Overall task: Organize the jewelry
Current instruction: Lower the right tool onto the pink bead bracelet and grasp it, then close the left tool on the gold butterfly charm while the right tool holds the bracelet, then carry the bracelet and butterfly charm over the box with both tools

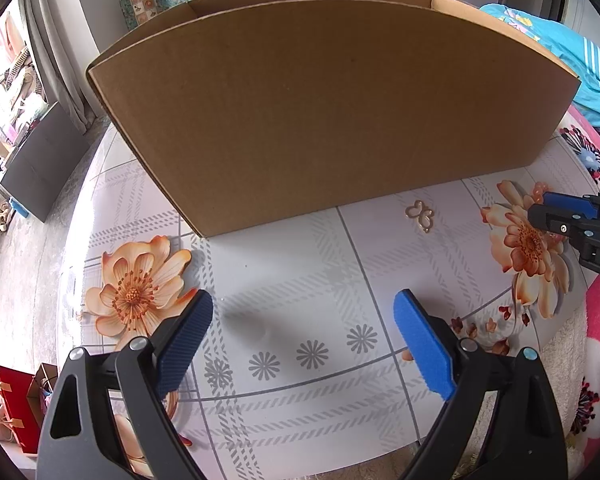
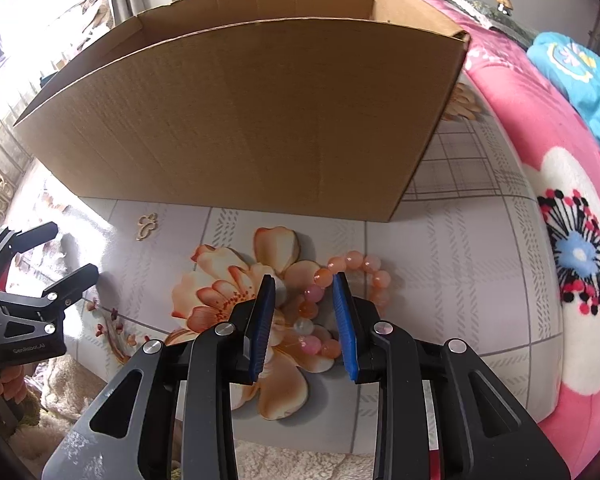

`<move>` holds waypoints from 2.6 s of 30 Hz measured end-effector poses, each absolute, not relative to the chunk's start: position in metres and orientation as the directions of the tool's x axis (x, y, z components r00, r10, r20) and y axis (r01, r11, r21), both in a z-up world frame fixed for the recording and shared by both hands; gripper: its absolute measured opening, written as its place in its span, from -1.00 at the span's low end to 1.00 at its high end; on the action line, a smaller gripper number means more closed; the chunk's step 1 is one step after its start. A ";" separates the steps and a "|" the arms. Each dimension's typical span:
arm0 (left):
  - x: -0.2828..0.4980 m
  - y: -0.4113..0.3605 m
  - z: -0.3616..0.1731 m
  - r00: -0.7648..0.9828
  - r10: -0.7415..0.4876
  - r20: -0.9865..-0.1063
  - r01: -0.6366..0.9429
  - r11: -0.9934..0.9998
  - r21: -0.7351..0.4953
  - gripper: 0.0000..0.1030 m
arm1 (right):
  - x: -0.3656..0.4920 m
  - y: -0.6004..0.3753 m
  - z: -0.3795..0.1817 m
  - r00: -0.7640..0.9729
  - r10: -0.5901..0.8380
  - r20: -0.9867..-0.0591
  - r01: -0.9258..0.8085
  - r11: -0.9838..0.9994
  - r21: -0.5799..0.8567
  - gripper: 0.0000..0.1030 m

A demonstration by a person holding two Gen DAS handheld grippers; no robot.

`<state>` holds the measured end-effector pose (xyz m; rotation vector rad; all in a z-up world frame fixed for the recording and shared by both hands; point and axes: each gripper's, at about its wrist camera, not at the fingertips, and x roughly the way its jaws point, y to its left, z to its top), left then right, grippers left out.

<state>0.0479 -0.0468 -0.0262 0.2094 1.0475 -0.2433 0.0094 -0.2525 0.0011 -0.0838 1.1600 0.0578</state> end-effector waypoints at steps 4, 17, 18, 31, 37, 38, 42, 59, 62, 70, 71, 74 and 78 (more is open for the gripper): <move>0.048 -0.046 -0.027 0.479 -0.099 -0.872 0.296 0.954 0.054 0.77 | 0.009 -0.248 0.004 0.381 0.072 -0.922 -0.103 0.994 0.035 -0.53; 0.047 -0.041 -0.029 0.499 -0.119 -0.858 0.310 0.949 0.049 0.79 | 0.015 -0.240 0.007 0.400 -0.013 -0.916 -0.133 0.989 -0.072 -0.85; 0.046 -0.041 -0.030 0.510 -0.122 -0.852 0.321 0.945 0.057 0.79 | 0.015 -0.239 0.007 0.400 -0.009 -0.916 -0.135 0.988 -0.069 -0.85; 0.031 -0.077 -0.012 0.557 -0.378 -0.740 0.598 0.800 0.042 0.26 | 0.000 -0.280 0.016 0.429 0.085 -0.899 -0.065 0.996 0.064 -0.86; 0.046 -0.092 -0.026 0.511 -0.351 -0.785 0.631 0.773 0.065 -0.21 | -0.003 -0.304 0.020 0.440 0.125 -0.889 -0.069 0.992 0.105 -0.86; 0.050 -0.092 -0.028 0.502 -0.348 -0.792 0.627 0.777 0.056 -0.25 | -0.003 -0.308 0.020 0.441 0.133 -0.887 -0.069 0.991 0.114 -0.86; 0.059 -0.090 -0.028 0.480 -0.359 -0.800 0.627 0.779 0.027 -0.45 | -0.007 -0.304 0.016 0.445 0.156 -0.882 -0.069 0.988 0.140 -0.86; 0.057 -0.098 -0.029 0.461 -0.380 -0.802 0.663 0.748 0.026 -0.72 | -0.006 -0.322 0.016 0.454 0.187 -0.871 -0.073 0.982 0.173 -0.86; 0.055 -0.095 -0.028 0.454 -0.383 -0.805 0.659 0.752 0.013 -0.72 | -0.006 -0.324 0.017 0.454 0.187 -0.871 -0.073 0.982 0.173 -0.86; 0.044 -0.084 -0.022 0.452 -0.398 -0.799 0.640 0.768 -0.020 -0.72 | -0.010 -0.326 0.014 0.465 0.216 -0.859 -0.055 0.975 0.216 -0.86; 0.043 -0.082 -0.020 0.453 -0.401 -0.796 0.637 0.770 -0.025 -0.72 | -0.011 -0.328 0.015 0.467 0.228 -0.854 -0.054 0.972 0.231 -0.86; 0.040 -0.077 -0.014 0.458 -0.412 -0.788 0.632 0.774 -0.038 -0.72 | -0.015 -0.336 0.020 0.483 0.267 -0.834 -0.049 0.959 0.278 -0.86; 0.038 -0.073 -0.008 0.464 -0.424 -0.778 0.627 0.777 -0.049 -0.71 | -0.019 -0.355 0.031 0.513 0.332 -0.792 -0.030 0.929 0.370 -0.86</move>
